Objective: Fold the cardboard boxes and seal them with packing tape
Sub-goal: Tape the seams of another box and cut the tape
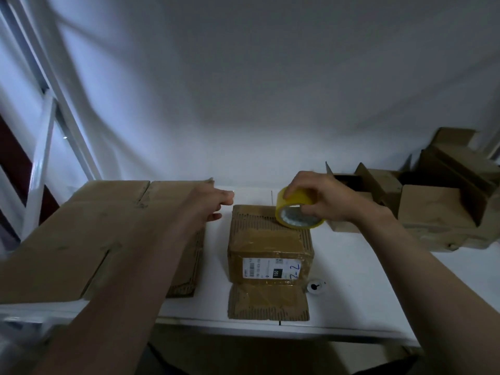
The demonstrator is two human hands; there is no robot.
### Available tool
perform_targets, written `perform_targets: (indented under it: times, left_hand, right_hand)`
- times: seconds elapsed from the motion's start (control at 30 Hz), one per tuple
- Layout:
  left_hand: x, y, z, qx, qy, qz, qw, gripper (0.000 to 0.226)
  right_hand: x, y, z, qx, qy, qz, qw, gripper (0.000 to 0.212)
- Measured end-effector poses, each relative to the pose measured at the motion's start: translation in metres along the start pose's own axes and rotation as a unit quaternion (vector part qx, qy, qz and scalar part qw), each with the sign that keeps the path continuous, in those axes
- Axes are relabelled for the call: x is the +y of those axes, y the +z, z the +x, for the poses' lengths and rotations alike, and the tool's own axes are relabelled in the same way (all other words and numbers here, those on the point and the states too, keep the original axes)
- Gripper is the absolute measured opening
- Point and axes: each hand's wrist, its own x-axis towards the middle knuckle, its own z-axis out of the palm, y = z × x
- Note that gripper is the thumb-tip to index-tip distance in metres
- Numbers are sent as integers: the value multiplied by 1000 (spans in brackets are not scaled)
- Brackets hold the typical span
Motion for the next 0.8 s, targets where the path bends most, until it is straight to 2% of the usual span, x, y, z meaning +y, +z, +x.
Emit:
perform_targets:
  times: [0.07,0.13,0.2,0.27,0.33,0.43,0.5,0.6,0.8]
  left_hand:
    - [-2,-9,1,-8,0,-21,1000,16]
    - [-3,-15,-1,-9,-3,-31,999,17]
    - [-3,-15,-4,-12,-7,-44,999,19]
    - [-4,-16,-6,-21,-10,-39,999,18]
    - [-4,-19,-6,-27,-15,-33,999,17]
    - [-6,-26,-5,-11,-24,-40,999,19]
    - [-10,-28,-5,-2,-29,-60,998,18]
    - [-17,-29,-3,3,-27,-67,997,16]
    - [-29,-27,-2,27,-30,-42,998,16]
  right_hand:
    - [-1,-6,-1,1,-11,-12,1000,49]
    - [-1,-5,-5,53,-4,32,998,55]
    - [-5,-1,-11,99,12,93,991,51]
    - [-6,3,-15,103,0,104,989,42]
    - [-4,-2,-17,81,-19,68,994,36]
    - [8,-14,-19,58,-14,32,998,42]
    - [13,-15,-21,97,2,72,993,48]
    - [17,-8,-24,138,25,114,983,46]
    - [29,4,-19,95,-27,4,995,32]
